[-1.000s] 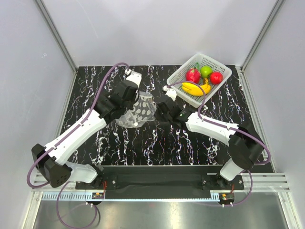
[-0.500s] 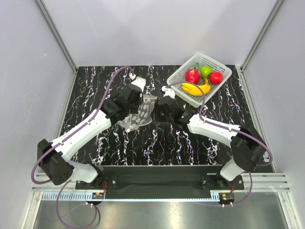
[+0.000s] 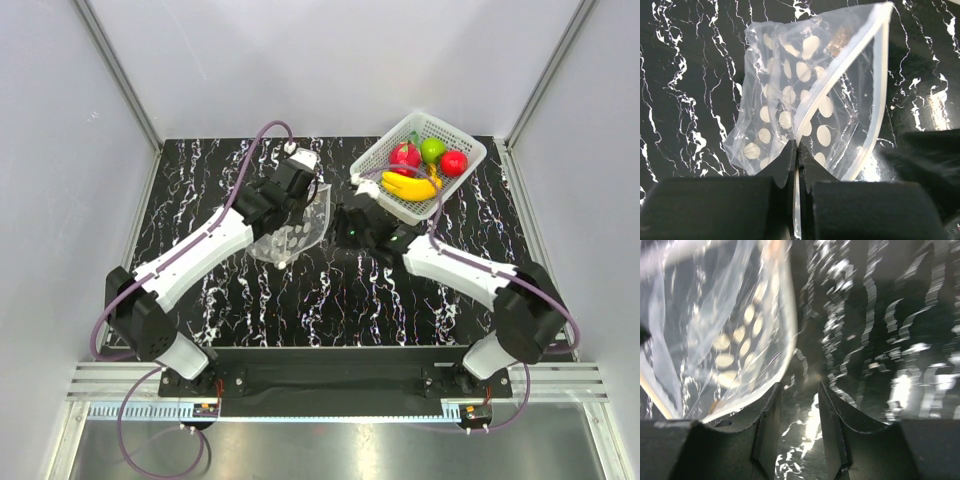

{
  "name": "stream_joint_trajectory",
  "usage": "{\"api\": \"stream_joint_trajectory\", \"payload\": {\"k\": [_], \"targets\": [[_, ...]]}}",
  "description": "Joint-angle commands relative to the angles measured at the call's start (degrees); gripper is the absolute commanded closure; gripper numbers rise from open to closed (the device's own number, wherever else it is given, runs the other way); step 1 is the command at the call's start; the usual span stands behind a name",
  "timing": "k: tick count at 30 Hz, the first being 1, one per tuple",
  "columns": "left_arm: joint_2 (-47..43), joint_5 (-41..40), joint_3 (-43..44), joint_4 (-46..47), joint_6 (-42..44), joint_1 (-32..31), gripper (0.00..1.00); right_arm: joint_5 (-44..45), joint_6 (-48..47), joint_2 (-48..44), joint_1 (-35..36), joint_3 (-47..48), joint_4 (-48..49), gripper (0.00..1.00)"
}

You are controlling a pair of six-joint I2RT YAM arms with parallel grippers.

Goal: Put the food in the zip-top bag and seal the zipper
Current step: Open the zipper of the food storage bag at the center of the board, then adjust the bin at the center of the board.

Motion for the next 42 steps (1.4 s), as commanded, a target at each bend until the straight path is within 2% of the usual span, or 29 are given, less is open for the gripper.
{"api": "stream_joint_trajectory", "payload": {"k": [1,5,7,9,14,20,24,27,33,37,42], "targets": [[-0.16,-0.14,3.02,-1.9,-4.07,0.32,1.0,-1.79,-2.63,-7.8,-4.92,1.68,-2.4,0.58],[0.37,3.99,4.34,-2.87,-6.8,0.32,1.0,-3.64,-4.65,-11.25,-12.83,1.85,-4.86,0.56],[0.45,4.27,4.43,-2.61,-6.98,0.32,1.0,-3.64,-5.97,-11.34,-17.48,3.08,-6.97,0.5],[0.45,2.95,4.08,-2.25,-6.81,0.32,1.0,-3.56,-8.26,-9.41,-21.78,6.33,-9.68,0.5],[-1.48,-0.13,-0.21,0.2,-4.61,0.32,1.0,-4.08,-10.99,-0.03,-30.14,14.4,-12.6,0.6],[-3.23,-1.09,-2.43,1.79,-3.12,0.32,1.0,-5.13,-13.45,16.22,-32.18,29.25,-20.85,0.65],[-3.68,-1.45,-2.51,1.79,-2.68,0.32,1.0,-7.42,-13.54,22.23,-32.27,32.44,-23.93,0.68],[-3.85,-1.71,-2.6,1.79,-2.33,0.32,1.0,-10.14,-13.19,22.42,-32.27,29.82,-23.68,0.71],[-4.38,-1.18,-2.69,1.7,-2.15,0.32,1.0,-11.11,-12.74,11.88,-32.27,17.95,-21.83,0.71],[-5.08,-1.1,-2.95,1.79,-2.06,0.24,1.0,-7.17,-14.41,5.64,-32.27,12.67,-24.81,0.7],[-5.61,-0.83,-3.13,1.88,-1.89,0.32,1.0,-5.75,-15.82,3.34,-32.27,7.49,-27.8,0.7]]}}
